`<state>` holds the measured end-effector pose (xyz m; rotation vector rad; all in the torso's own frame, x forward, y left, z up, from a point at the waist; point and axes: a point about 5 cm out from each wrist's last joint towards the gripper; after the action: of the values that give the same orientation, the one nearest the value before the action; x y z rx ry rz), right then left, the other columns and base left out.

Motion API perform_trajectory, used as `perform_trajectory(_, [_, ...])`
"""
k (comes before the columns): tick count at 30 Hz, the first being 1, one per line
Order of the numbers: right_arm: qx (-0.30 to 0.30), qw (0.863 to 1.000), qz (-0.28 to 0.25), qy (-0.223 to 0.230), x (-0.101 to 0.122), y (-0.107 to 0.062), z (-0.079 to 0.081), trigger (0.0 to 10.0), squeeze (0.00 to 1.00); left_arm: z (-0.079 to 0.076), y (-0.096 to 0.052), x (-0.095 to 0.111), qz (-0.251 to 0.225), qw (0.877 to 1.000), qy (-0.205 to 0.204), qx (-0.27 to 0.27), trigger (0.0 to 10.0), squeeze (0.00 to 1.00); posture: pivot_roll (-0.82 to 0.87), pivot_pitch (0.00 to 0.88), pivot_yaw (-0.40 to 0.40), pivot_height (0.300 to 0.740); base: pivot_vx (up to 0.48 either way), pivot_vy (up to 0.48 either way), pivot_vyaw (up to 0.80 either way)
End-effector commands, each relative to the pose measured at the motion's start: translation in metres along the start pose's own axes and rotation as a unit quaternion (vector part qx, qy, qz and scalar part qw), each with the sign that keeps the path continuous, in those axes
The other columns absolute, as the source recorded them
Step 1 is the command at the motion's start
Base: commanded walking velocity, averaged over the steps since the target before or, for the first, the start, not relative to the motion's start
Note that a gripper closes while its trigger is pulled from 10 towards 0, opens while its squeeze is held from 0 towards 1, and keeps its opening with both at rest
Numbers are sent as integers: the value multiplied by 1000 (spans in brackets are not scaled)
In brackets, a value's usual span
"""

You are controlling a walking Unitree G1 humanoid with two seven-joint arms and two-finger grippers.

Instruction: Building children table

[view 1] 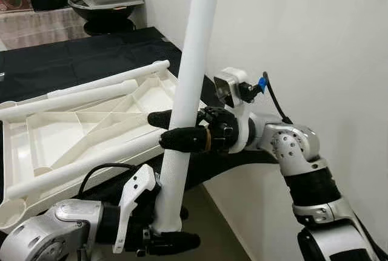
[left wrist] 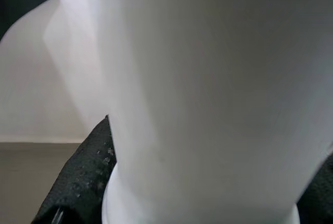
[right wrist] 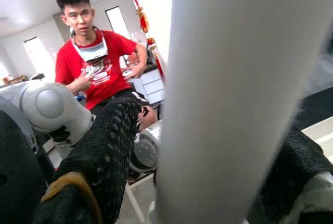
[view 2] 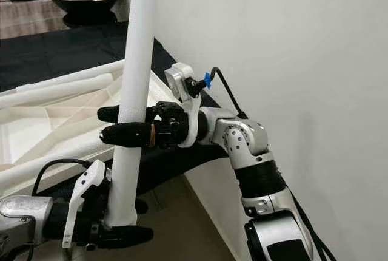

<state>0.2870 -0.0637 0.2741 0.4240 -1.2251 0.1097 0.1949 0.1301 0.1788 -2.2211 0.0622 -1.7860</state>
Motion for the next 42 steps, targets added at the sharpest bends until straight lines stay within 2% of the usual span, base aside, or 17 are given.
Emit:
perform_trajectory(1, [17,1000,5,11,-5,6,4,10000,0,-3,-2,-2,9,1000,-8,-13,10000,0,44,165,-42,740,0,0,0])
perform_trajectory(6, [26,999,14,19,-12,14,7,10000,0,-4,-6,-6,16,999,-23,-19,10000,0,45,175,-39,740,0,0,0])
perform_trajectory(14, [17,999,24,18,-18,21,5,10000,0,-5,-6,-7,23,999,-23,-27,10000,0,45,182,-37,740,0,0,0])
perform_trajectory(28, [5,1000,16,17,-15,26,3,10000,0,-7,-6,-7,29,999,-24,-35,10000,0,46,190,-37,740,0,0,0])
perform_trajectory(29, [3,1000,16,17,-15,26,2,3137,0,-7,-5,-7,30,999,-24,-35,10000,0,46,190,-37,740,0,0,0])
perform_trajectory(31, [2,1000,16,17,-15,26,2,3137,0,-6,-5,-7,30,999,-24,-36,10000,0,46,190,-37,740,0,0,0])
perform_trajectory(32, [3,1000,15,17,-14,26,2,0,0,-6,-6,-7,30,999,-23,-36,10000,0,47,191,-38,740,0,0,0])
perform_trajectory(42, [2,1000,10,16,-13,24,2,0,0,-5,-8,-9,36,999,-26,-32,10000,0,44,192,-37,740,0,0,0])
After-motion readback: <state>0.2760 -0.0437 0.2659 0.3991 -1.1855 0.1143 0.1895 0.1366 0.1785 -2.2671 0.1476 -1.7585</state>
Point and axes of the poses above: a point about 5 cm out from each wrist's last joint towards the gripper, its own y axis pointing out of the wrist towards the gripper, its own x axis along the axis of the wrist's last joint, z = x × y, and after that the axes turned 4 degrees about y, right-handed
